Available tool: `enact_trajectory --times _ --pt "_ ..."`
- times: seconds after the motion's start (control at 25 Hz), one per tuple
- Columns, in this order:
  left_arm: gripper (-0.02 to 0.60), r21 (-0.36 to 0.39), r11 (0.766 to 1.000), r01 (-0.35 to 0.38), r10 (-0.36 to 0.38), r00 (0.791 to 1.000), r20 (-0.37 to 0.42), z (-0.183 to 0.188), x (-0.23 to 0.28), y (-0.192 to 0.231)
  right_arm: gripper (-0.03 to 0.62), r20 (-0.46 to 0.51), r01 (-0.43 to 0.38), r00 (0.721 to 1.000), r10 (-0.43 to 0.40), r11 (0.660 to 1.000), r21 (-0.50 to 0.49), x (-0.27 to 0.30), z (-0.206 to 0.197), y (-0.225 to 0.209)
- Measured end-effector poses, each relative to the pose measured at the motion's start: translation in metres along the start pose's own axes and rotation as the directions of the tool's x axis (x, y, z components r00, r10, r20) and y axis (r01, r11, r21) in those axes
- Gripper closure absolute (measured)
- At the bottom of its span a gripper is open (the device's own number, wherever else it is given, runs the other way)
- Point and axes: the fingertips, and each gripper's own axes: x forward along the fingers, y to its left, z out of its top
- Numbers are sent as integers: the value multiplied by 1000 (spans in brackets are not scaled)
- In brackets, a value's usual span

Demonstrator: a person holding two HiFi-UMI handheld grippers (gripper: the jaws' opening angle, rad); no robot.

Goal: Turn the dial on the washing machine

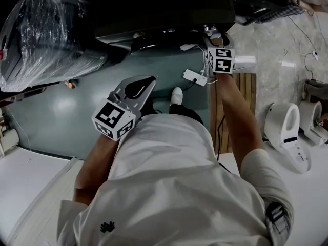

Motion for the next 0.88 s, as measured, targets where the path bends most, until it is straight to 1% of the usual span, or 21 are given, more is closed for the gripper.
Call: enact_trajectory --times 0.12,0.2,0.32,0.4,0.48,0.6,0.76,0.88 --pt "522 2 1000 4 -4 1000 -2 -1 0 0 319 -4 17 1000 -17 996 -88 5 4 7" --pt "523 2 1000 2 -2 1000 -3 0 0 0 319 -15 28 999 -29 994 -101 11 0 9" --pt "523 4 1000 -3 3 1000 -6 1 -1 1 321 -31 60 997 -64 994 -93 14 -2 6" --pt "523 3 1000 -7 7 1000 -7 2 -1 3 322 -31 72 997 -75 995 -71 13 2 2" --pt "523 0 1000 -12 12 1000 -9 0 -3 5 324 -23 68 997 -69 997 -40 12 4 2" --pt "523 -4 1000 -14 14 1000 -10 -1 -4 7 324 -11 44 999 -43 998 50 12 2 0" --pt "522 -6 1000 -5 5 1000 -10 1 -2 6 324 16 6 1000 -8 986 167 11 3 -3" --pt "522 -6 1000 -3 3 1000 -11 1 -1 6 324 33 -17 999 10 974 226 10 2 -4"
